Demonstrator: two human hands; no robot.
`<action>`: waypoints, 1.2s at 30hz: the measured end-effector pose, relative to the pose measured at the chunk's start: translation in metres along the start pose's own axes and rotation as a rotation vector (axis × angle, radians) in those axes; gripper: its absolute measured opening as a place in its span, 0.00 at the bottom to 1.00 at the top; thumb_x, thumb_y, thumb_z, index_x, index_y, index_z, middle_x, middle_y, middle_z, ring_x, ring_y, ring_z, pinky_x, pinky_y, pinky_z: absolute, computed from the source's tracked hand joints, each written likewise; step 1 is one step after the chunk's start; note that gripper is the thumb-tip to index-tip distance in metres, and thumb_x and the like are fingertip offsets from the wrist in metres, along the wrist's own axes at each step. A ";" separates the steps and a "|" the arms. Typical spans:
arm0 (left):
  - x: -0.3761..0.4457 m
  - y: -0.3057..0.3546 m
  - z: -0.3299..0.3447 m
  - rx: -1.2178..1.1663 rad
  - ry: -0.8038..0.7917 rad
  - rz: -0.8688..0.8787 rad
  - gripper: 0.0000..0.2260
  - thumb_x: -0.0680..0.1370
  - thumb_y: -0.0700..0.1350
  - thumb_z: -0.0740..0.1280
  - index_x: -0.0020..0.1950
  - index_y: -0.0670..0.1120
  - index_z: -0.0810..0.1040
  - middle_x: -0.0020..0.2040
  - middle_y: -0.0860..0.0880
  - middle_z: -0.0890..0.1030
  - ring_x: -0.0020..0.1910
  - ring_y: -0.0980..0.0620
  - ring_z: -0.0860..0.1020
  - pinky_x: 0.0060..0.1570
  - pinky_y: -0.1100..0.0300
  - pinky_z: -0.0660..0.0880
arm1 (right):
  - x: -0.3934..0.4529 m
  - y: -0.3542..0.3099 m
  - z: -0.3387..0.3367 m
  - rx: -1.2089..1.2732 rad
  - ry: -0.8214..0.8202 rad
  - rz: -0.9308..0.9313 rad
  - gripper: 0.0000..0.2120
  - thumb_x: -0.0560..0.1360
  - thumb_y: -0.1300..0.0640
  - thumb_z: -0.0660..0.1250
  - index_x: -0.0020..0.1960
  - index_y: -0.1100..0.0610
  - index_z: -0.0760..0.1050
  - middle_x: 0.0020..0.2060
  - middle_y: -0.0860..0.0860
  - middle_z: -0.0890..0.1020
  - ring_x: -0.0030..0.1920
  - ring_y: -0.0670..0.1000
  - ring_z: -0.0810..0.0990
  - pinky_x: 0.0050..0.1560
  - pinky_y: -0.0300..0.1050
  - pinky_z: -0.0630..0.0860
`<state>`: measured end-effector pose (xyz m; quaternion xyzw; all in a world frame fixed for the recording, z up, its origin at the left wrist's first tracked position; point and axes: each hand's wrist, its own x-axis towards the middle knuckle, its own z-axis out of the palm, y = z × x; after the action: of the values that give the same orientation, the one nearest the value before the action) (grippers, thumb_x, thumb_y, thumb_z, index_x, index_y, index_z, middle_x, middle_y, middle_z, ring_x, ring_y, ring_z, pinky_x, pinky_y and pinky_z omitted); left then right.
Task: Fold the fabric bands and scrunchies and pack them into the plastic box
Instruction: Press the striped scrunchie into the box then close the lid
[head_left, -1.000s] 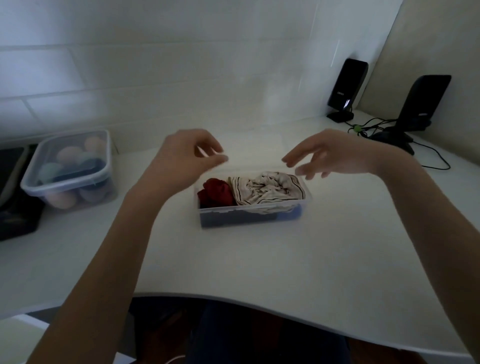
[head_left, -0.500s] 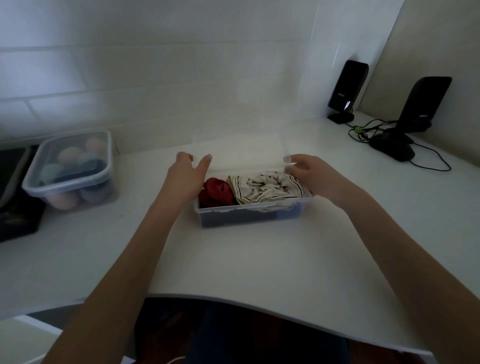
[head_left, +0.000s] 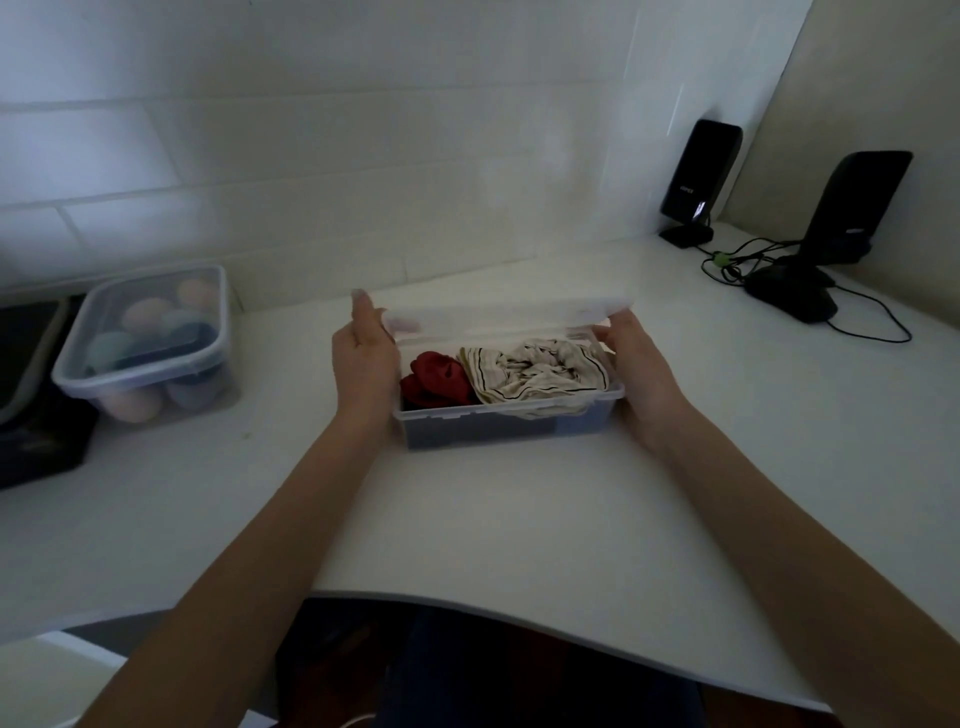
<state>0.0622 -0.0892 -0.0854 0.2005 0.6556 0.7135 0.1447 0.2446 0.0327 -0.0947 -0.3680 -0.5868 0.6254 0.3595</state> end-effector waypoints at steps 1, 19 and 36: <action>0.001 0.000 0.000 -0.022 -0.003 -0.011 0.25 0.82 0.54 0.52 0.26 0.49 0.70 0.22 0.52 0.70 0.23 0.55 0.67 0.29 0.61 0.65 | 0.002 -0.001 -0.001 0.048 0.008 0.078 0.24 0.77 0.36 0.52 0.48 0.52 0.79 0.48 0.53 0.84 0.51 0.58 0.82 0.54 0.53 0.77; 0.001 0.009 -0.026 0.108 -0.681 -0.187 0.15 0.73 0.40 0.69 0.58 0.46 0.77 0.51 0.47 0.81 0.39 0.58 0.82 0.37 0.66 0.78 | -0.007 -0.008 -0.007 -0.303 -0.098 -0.044 0.14 0.79 0.58 0.56 0.63 0.56 0.72 0.59 0.57 0.78 0.58 0.55 0.78 0.57 0.49 0.74; -0.008 0.009 -0.025 0.578 -0.355 0.322 0.10 0.74 0.49 0.70 0.54 0.52 0.82 0.64 0.50 0.77 0.66 0.53 0.71 0.68 0.57 0.62 | -0.025 0.001 0.003 -0.886 0.028 -0.582 0.19 0.77 0.47 0.56 0.63 0.52 0.74 0.72 0.51 0.67 0.72 0.50 0.64 0.71 0.49 0.62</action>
<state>0.0585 -0.1156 -0.0785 0.4543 0.7548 0.4665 0.0795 0.2534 0.0090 -0.0949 -0.3148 -0.8678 0.1867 0.3360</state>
